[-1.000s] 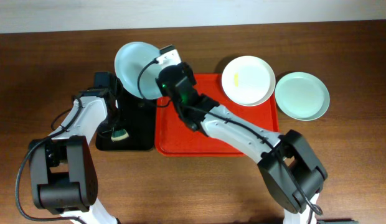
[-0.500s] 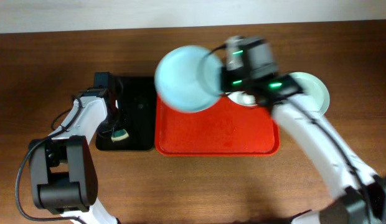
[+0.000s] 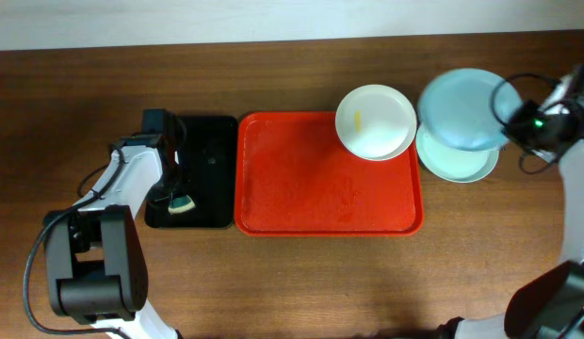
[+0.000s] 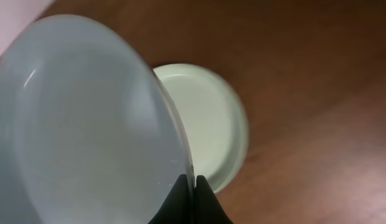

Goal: Clean dirty plates on tray and stack at the side
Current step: 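Carry the pale blue plate right and set it on the pale green plate, then release the pale blue plate and raise the right gripper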

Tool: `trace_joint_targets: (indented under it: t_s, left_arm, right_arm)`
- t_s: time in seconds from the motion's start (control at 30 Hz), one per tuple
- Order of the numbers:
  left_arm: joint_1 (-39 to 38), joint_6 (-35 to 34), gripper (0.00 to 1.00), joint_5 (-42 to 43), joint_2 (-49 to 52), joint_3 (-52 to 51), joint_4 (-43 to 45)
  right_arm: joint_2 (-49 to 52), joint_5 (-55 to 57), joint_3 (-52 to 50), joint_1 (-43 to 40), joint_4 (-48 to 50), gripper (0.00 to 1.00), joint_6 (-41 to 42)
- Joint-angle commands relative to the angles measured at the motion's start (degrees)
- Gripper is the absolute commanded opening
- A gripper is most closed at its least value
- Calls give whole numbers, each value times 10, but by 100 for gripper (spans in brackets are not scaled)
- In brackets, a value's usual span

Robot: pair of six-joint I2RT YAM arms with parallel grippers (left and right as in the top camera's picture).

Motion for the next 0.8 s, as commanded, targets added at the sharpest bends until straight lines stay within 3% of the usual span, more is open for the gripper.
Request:
trace_joint_targets:
  t_s: [0.0, 0.7, 0.77]
  left_arm:
    - [1, -8, 0, -8, -16, -5, 1]
    - [1, -8, 0, -8, -16, -5, 1]
    - [1, -8, 0, -8, -16, -5, 1]
  right_arm:
    - [28, -4, 0, -25, -1, 4, 7]
    - [195, 11, -6, -35, 14, 5, 7]
    - [195, 11, -6, -35, 12, 21, 7]
